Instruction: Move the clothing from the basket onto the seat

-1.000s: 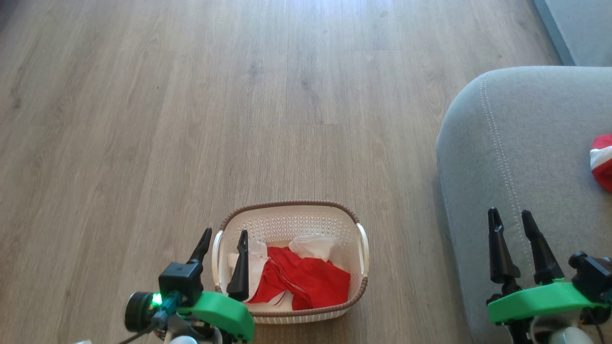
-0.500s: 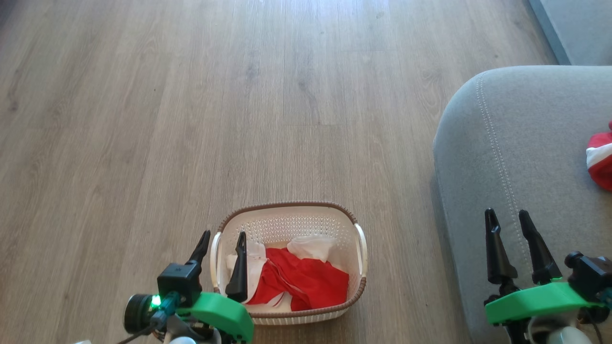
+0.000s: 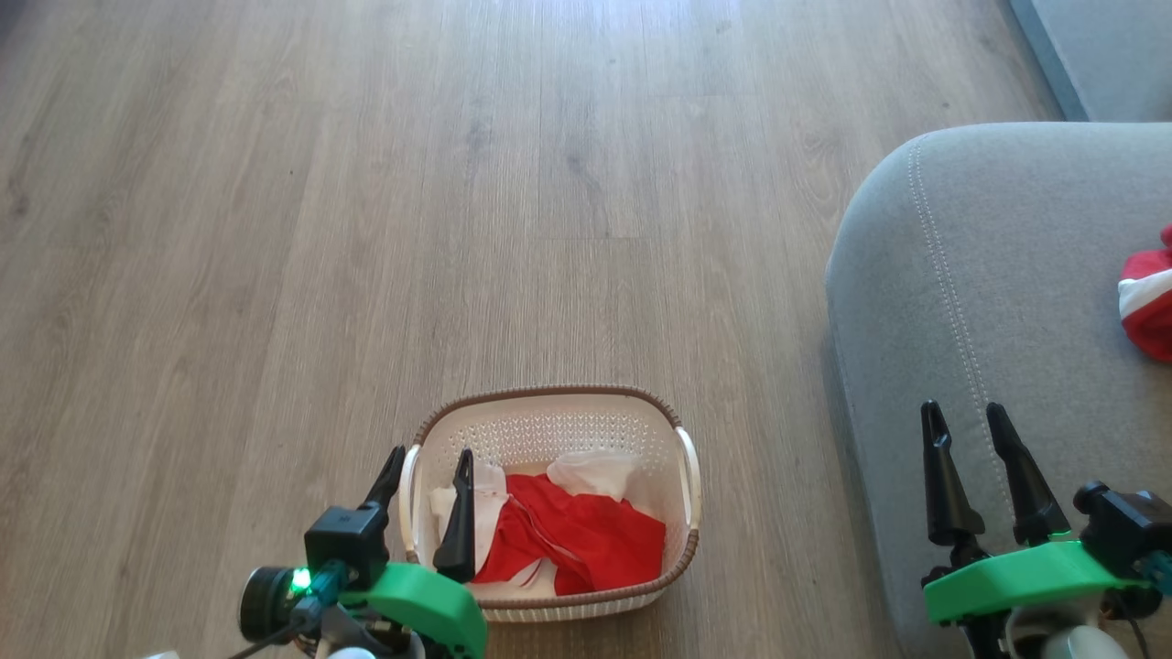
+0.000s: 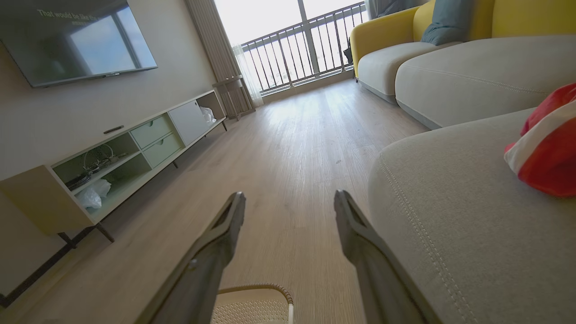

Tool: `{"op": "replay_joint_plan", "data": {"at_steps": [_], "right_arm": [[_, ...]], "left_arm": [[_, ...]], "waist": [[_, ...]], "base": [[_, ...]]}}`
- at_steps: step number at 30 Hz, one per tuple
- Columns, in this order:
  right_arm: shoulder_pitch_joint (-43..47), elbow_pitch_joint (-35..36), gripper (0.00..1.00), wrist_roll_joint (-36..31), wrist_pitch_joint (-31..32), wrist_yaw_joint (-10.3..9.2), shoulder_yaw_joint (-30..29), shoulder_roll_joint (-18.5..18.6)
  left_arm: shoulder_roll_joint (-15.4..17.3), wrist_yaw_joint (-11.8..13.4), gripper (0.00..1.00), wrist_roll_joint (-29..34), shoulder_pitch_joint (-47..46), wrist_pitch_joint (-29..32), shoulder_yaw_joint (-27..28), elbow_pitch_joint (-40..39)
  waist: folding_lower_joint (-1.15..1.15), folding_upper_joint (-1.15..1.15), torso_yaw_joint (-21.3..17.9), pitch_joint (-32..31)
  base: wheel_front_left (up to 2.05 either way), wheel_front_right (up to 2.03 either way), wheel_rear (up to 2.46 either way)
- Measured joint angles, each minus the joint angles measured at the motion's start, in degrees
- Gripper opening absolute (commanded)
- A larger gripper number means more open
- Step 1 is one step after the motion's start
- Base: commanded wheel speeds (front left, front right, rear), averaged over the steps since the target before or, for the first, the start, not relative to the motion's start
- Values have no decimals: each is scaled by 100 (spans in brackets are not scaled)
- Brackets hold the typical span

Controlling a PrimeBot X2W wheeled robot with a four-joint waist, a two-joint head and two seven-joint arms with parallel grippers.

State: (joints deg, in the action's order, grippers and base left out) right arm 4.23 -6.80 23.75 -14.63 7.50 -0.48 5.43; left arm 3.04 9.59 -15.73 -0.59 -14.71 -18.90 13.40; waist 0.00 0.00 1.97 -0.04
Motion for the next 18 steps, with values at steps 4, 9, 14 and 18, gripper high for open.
{"op": "replay_joint_plan", "data": {"at_steps": [4,9,14,18], "right_arm": [[0,-4,100,-53,0,0,23,1],[0,-2,100,-57,0,0,26,10],[-1,13,100,-57,0,0,19,33],[-10,47,100,-57,0,0,15,52]], "left_arm": [[0,0,100,-14,-1,0,-21,0],[0,19,100,-91,-1,0,-105,0],[0,21,100,-102,-6,0,-142,-2],[0,57,100,-166,-34,0,-158,-14]], "waist": [[0,0,-18,23],[0,0,-19,70],[0,0,-5,138],[0,0,2,238]], "base": [[0,0,0],[0,0,0],[0,0,0],[0,0,0]]}}
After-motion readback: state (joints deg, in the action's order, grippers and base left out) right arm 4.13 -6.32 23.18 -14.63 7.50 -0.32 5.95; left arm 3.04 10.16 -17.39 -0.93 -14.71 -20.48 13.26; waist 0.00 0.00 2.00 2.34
